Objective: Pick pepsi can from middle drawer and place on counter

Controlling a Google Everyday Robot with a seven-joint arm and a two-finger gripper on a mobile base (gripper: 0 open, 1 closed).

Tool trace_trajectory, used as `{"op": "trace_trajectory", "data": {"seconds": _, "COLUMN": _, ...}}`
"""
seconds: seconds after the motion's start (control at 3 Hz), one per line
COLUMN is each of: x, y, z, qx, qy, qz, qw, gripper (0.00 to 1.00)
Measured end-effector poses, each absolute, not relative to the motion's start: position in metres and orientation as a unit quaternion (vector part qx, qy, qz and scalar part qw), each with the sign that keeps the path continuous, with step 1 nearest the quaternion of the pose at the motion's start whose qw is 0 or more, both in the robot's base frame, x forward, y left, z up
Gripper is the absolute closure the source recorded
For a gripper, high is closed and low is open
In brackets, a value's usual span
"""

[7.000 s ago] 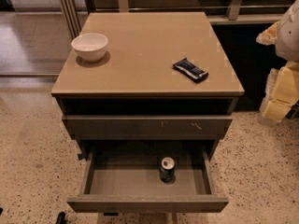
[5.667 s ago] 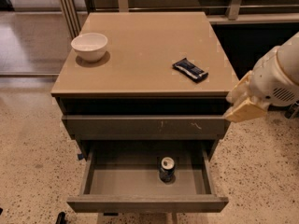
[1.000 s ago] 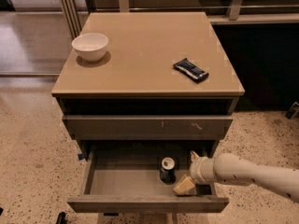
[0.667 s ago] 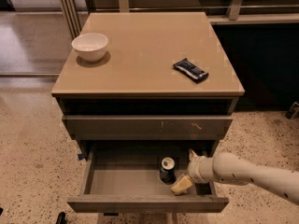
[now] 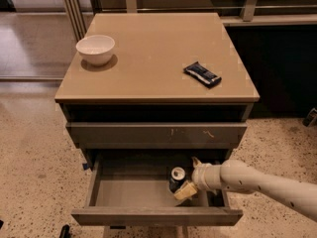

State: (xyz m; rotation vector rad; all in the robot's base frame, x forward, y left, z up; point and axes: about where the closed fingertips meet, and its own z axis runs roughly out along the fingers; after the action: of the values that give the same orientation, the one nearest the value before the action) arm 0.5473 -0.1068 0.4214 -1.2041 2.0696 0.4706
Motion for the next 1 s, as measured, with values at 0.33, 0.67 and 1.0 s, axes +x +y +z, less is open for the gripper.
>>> {"op": "trace_trajectory", "data": {"seconds": 0.33, "x": 0.552, "y": -0.093, "z": 0.414, "qx": -0.460, "qy": 0.792, "qz": 0.205, "qw": 0.345, "gripper": 0.05}}
{"op": "trace_trajectory", "data": {"seconds": 0.67, "x": 0.551, "y": -0.081, "z": 0.406, "qx": -0.468, "qy": 0.790, "qz": 0.208, "qw": 0.337, "gripper": 0.23}}
{"op": "trace_trajectory", "data": {"seconds": 1.0, "x": 0.551, "y": -0.079, "z": 0.405, "qx": -0.470, "qy": 0.790, "qz": 0.209, "qw": 0.335, "gripper": 0.47}}
